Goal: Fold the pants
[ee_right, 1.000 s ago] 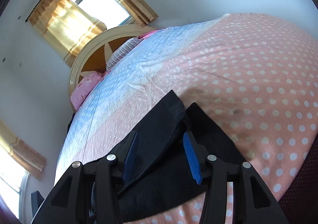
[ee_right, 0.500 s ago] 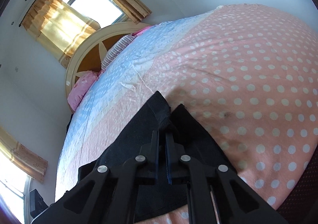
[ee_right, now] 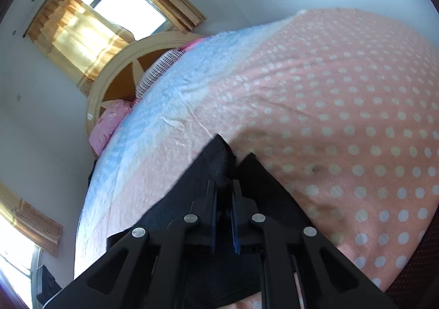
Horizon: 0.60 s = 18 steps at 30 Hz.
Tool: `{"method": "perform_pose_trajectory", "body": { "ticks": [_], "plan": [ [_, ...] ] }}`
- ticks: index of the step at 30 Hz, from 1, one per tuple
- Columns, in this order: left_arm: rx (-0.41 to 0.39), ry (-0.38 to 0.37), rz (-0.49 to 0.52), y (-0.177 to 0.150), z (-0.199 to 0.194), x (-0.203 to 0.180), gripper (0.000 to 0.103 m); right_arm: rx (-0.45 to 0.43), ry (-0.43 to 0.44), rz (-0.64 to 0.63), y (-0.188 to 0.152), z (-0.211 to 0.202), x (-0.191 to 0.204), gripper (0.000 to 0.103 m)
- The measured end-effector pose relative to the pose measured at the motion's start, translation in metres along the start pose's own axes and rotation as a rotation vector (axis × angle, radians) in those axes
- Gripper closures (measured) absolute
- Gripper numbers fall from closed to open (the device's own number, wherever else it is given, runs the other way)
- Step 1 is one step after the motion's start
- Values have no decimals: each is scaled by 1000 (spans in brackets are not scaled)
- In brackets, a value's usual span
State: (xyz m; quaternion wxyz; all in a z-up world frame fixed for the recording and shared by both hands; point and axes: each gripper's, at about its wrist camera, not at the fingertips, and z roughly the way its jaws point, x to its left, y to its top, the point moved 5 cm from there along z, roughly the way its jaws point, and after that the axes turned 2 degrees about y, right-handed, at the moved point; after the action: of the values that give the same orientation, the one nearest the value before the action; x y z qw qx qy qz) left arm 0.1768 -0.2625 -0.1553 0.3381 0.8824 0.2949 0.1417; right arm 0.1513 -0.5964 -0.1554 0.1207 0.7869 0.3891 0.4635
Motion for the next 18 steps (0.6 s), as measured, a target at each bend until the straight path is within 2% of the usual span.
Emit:
{"method": "perform_pose_trajectory", "body": {
  "ticks": [3,6,8,15,16,18],
  "plan": [
    [-29,-33,-44,3,-7,7,97,-70,45,-54,8,-16,15,94],
    [-45,-68,-77,4,-12,13,98,-126,130,-99,14,-27,26,94],
    [-55,-99,-95,3,-15,15,98,-141,136,-145,14,-30,28,94],
    [-42,-166,-31,-9,-18,-6,98,-28,-12,-175,-16,-35,-17,94],
    [-34,-165,-19,-10,-16,-10,98,5,-47,-179,-20,-33,-22,90],
    [-14,-158,5,-15,-10,-15,98,9,-86,-158,-22,-33,-31,77]
  ]
}}
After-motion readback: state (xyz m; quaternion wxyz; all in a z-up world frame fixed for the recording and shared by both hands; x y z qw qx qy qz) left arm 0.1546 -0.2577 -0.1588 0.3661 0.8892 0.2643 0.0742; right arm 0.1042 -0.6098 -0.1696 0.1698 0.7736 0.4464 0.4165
